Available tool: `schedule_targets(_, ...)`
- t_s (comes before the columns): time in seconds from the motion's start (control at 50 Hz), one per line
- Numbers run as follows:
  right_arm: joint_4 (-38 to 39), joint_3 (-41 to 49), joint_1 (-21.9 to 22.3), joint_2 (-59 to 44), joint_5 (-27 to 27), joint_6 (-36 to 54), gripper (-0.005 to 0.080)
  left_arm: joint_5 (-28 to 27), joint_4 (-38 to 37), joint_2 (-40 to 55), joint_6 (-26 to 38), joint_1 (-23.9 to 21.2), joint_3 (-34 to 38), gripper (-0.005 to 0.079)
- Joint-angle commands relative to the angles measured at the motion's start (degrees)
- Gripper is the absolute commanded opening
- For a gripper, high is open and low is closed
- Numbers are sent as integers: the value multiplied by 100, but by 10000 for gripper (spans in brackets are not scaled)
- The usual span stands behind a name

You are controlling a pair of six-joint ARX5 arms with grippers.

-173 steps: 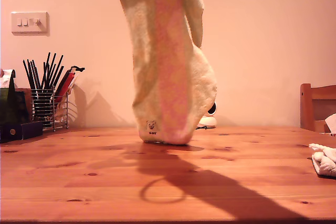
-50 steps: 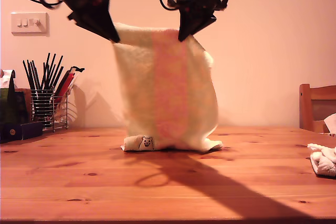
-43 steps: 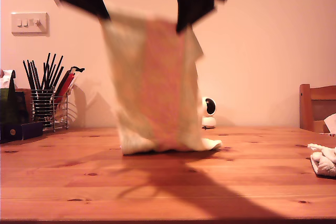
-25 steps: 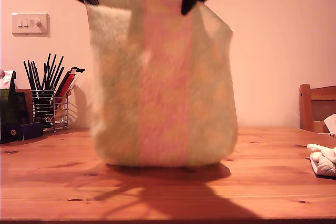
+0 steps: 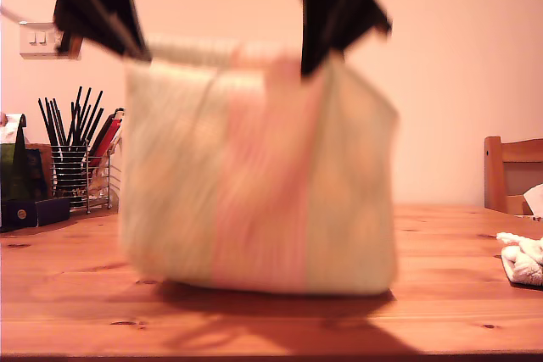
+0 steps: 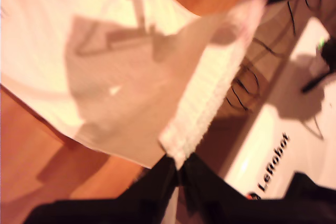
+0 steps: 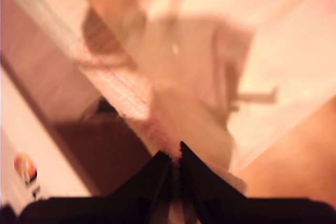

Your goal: Fold the tea towel in front of you. After folding it, place it to the right side.

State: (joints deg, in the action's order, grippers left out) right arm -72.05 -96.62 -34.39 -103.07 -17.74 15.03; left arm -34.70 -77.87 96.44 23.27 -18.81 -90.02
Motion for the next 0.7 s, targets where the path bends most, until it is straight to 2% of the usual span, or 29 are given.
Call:
schedule_targets(0.0, 122, 275, -20, -50, -31, -2, -12, -2, -17, -2, 70, 13, 201, -21)
schedule_targets(0.16, 238, 553, -35, -50, -22, 59, -12, -4, -20, -2, 70, 4, 501, -21)
schedule_targets(0.28, -28, 553, -31, -42, -66, 153, -12, -72, -28, -2, 55, 4, 560, -21)
schedule_targets(0.5, -566, 553, -74, -35, -643, 210, -12, -243, -35, -9, -107, -87, 560, -21)
schedule_targets(0.68, -566, 553, -94, -35, -918, 372, -12, -229, -39, -9, -195, -120, 560, -21)
